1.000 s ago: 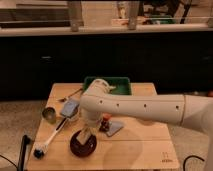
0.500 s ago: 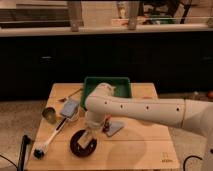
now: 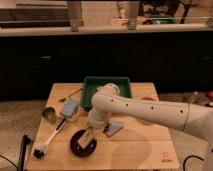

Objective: Wipe purple bowl with eraser

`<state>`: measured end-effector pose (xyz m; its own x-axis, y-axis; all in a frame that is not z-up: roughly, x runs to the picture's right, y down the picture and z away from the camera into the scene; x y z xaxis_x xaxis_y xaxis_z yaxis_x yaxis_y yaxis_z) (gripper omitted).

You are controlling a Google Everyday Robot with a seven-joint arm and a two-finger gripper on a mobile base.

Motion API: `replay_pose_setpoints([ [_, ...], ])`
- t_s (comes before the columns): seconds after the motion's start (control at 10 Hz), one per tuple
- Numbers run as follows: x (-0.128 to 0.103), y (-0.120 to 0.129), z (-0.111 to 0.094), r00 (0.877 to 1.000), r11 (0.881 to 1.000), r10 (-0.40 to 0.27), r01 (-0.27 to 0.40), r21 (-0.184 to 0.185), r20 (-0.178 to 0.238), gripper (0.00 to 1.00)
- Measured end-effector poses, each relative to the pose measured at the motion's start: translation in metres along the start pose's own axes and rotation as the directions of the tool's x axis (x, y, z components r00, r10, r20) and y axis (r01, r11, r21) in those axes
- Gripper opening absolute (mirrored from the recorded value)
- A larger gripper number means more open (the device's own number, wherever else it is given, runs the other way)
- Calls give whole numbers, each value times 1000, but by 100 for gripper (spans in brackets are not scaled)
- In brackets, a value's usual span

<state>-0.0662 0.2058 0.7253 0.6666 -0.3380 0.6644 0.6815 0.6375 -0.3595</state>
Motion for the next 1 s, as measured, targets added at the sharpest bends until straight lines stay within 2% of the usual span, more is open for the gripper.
replay_pose_setpoints([
  [0.4, 16, -4, 7, 999, 1000, 28, -27, -10, 29, 3],
  [0.6, 20, -11, 7, 999, 1000, 21, -20, -14, 37, 3],
  [1.0, -1, -47, 15, 994, 997, -77, 79, -24, 77, 3],
])
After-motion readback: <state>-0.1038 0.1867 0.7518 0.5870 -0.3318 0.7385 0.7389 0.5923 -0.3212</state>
